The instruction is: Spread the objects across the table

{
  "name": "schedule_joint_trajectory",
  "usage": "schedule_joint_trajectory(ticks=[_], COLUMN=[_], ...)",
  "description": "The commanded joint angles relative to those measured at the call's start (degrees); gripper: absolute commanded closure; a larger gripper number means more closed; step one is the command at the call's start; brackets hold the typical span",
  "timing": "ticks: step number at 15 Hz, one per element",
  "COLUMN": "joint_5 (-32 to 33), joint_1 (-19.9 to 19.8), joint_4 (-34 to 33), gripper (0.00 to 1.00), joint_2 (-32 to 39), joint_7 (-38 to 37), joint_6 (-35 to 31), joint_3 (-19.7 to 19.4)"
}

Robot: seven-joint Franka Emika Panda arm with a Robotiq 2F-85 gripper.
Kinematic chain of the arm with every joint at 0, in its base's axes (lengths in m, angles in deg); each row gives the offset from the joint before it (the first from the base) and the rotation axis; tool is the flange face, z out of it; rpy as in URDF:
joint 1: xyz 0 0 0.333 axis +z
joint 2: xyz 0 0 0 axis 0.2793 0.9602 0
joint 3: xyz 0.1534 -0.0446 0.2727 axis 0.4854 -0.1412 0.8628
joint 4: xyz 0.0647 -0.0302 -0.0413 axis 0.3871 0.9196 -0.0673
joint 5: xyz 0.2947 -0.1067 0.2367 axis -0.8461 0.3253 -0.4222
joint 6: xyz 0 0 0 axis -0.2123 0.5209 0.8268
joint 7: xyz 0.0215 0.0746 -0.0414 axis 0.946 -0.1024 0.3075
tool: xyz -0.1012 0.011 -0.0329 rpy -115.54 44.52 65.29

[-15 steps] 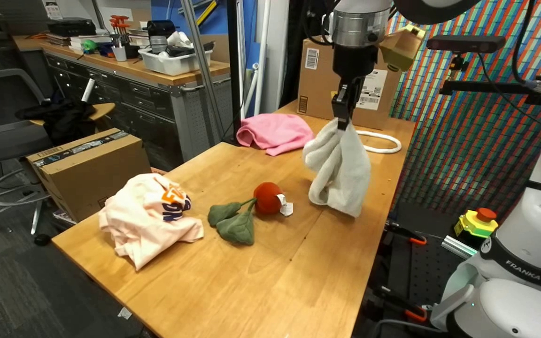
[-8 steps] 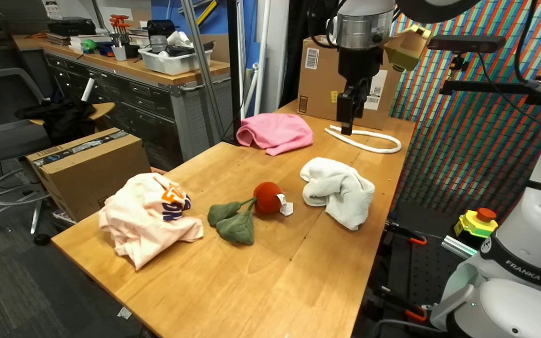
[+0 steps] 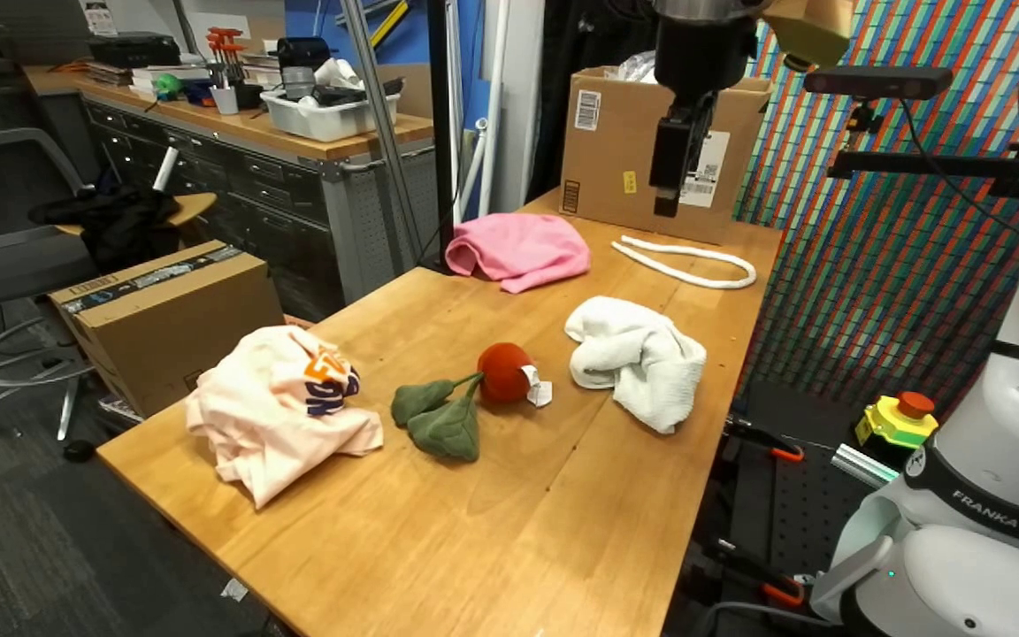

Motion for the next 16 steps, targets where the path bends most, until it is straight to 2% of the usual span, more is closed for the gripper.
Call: schedule_joint_trajectory(ticks=[1,10,11,12,16], joint_5=[-1.49,-2.02,-2.59,-2.42,-2.32], joint_1=[1.09,-2.32,-3.64,-2.94,-3.38], joint_4=[5.46,25.92,20.75,22.05,22.03], gripper=[0.00,0.00,0.00,0.00,0.00], joint_2=[-10.38,-33.78,-30.77,-29.08,-29.39], joint_7=[-0.69,-7.81,-8.41,-6.67,-6.54], joint_6=[-1.63,-16.74,-15.95,-14.09,-13.84], joint_3=[-0.31,-1.41,-1.09,-0.05,0.28])
